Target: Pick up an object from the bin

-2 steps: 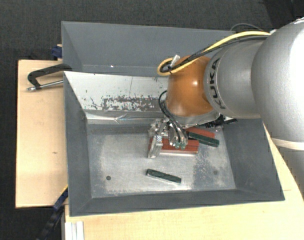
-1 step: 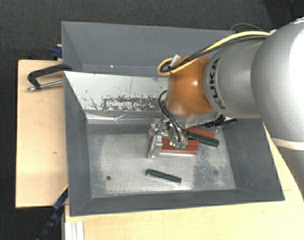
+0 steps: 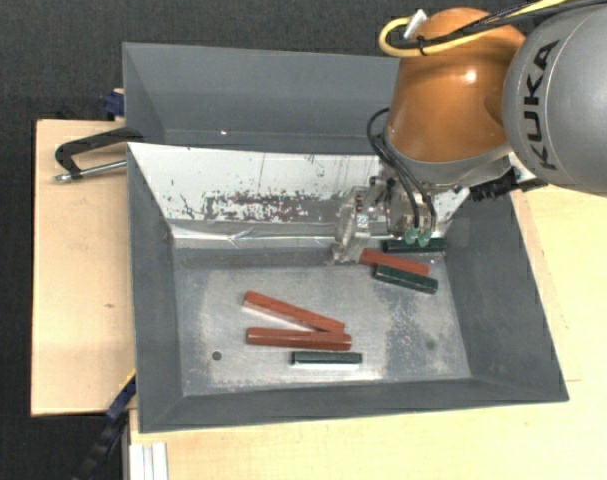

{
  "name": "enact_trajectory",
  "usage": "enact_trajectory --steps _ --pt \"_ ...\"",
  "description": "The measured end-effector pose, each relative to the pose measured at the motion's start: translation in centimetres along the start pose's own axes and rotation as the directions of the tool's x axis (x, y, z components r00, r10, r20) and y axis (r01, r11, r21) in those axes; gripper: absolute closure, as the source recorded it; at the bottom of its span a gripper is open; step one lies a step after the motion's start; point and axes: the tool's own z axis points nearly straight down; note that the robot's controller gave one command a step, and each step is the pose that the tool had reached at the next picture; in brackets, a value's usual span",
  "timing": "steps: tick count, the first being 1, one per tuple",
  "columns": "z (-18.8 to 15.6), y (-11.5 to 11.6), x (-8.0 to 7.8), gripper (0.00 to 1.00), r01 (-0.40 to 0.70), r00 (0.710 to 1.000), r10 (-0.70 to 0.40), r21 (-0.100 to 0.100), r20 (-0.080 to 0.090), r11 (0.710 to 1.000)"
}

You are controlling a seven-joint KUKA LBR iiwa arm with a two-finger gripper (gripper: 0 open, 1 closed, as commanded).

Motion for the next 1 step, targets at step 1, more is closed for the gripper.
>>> enact_trajectory --steps 1 --pt "0.37 -0.03 0.14 1.0 0.0 1.0 0.0 0.002 -0.007 1.0"
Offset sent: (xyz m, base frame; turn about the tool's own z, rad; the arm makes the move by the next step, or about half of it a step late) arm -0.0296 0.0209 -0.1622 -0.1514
